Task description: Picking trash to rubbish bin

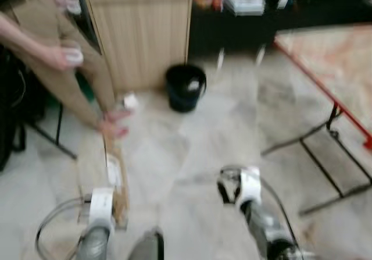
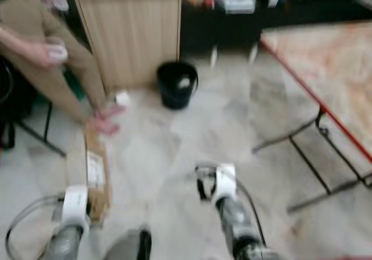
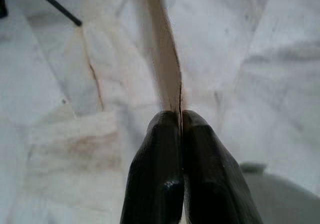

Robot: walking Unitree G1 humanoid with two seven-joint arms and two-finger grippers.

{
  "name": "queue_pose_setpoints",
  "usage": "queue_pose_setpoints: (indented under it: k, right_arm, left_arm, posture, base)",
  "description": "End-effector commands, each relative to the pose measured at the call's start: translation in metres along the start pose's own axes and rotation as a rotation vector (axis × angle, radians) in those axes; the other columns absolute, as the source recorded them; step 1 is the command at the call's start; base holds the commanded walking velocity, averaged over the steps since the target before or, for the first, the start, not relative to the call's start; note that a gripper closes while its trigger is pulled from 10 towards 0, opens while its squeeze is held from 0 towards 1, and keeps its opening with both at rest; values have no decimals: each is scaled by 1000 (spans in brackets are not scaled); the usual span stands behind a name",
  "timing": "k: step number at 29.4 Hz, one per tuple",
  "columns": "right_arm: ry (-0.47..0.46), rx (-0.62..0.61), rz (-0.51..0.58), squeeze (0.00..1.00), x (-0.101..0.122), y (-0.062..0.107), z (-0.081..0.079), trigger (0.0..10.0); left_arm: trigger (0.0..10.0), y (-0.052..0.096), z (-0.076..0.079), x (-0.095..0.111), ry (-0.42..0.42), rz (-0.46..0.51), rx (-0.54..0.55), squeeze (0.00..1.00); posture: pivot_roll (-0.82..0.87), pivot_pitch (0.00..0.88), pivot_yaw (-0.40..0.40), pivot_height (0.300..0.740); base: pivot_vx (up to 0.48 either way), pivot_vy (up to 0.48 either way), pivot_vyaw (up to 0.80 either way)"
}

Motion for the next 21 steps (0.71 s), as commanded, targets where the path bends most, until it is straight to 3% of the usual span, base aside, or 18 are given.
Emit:
queue_pose_setpoints:
  k: [1,10,21]
  right_arm:
    - [1,-58,-104,0,-27,9,14,10000]
    - [-19,-130,-246,0,-70,29,30,10000]
    - [-44,-166,-274,0,-83,37,33,10000]
  left_arm:
    - [10000,-1,-2,2,10,2,19,0]
    - [10000,14,-10,-37,11,-127,54,0]
    - [10000,24,-12,-56,6,-197,63,0]
  posture:
    - [75,198,-88,740]
    - [72,201,-85,740]
    - [90,207,-69,740]
  base:
    - [458,0,0]
    - [458,0,0]
    - [441,0,0]
Point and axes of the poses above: a point about 5 cm out from each wrist's last joint towards the gripper, its own y axis pointing back from the gripper into the wrist, its own x axis along the axis of the wrist's last joint, z = x × y, the point moved 1 cm from there along -y, pointing out of the wrist towards the gripper, and after that the axes turned 1 degree about -y, right-handed, at the moved point
